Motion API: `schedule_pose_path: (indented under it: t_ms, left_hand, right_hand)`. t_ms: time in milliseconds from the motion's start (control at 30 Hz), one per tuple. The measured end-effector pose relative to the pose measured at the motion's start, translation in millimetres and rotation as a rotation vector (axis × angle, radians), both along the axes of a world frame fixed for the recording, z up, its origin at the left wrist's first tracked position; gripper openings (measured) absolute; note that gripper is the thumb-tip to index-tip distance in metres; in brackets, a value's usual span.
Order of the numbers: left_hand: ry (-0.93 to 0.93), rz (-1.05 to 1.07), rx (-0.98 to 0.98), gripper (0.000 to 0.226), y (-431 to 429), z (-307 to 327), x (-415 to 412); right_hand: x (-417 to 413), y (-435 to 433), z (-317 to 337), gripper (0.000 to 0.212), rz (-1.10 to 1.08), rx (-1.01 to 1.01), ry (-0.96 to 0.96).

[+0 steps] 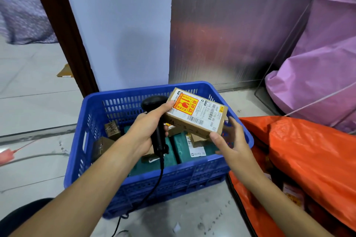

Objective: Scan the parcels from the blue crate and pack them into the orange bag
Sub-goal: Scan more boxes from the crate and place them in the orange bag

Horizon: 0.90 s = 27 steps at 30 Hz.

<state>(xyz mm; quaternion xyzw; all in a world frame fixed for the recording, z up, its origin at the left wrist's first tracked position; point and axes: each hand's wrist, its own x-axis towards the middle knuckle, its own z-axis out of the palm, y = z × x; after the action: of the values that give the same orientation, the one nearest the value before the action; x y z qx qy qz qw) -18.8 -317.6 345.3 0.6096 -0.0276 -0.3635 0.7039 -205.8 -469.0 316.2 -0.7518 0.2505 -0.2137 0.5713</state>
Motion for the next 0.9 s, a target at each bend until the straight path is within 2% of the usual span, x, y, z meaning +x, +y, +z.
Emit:
schedule_pose_path:
  t_ms: [67,167,300,467,600,667,833,900]
  left_hand:
    - [0.001,-0.015,0.016,0.042,-2.0,-2.3,-5.5]
    - [-0.015,-0.063,0.067,0.043,-4.4,-5.5,-11.0]
    - [-0.049,-0.076,0.083,0.045,-3.0,-7.7,-7.9]
    - [-0.069,-0.164,0.098,0.037,-2.2,-0.9,-8.9]
    - [0.006,-0.254,0.093,0.036,-5.6,-4.2,-15.4]
    - [0.014,-0.275,0.091,0.038,-7.6,-5.8,-17.6]
    - [-0.051,-0.363,0.131,0.041,-11.4,-6.6,-29.6]
    - [-0.075,-0.319,0.151,0.042,-12.2,-7.9,-34.2]
  right_hand:
    - [4.8,-1.2,0.9,0.075,-0.014,0.204,0.028]
    - [8.5,-6.0,3.0,0.055,-0.069,0.366,-0.005]
    - [8.7,-20.9,8.0,0.033,-0.119,0.397,-0.068]
    - [3.8,-28.6,10.3,0.03,-0.076,0.316,-0.05]
    - [5.7,-31.9,11.6,0.026,-0.12,0.409,-0.107]
    - [7.6,-28.9,10.7,0.035,-0.142,0.478,-0.147]
    - [11.0,-2.2,7.6,0.035,-0.078,0.575,-0.15]
    - [12.5,-2.5,8.8,0.04,-0.084,0.583,-0.153]
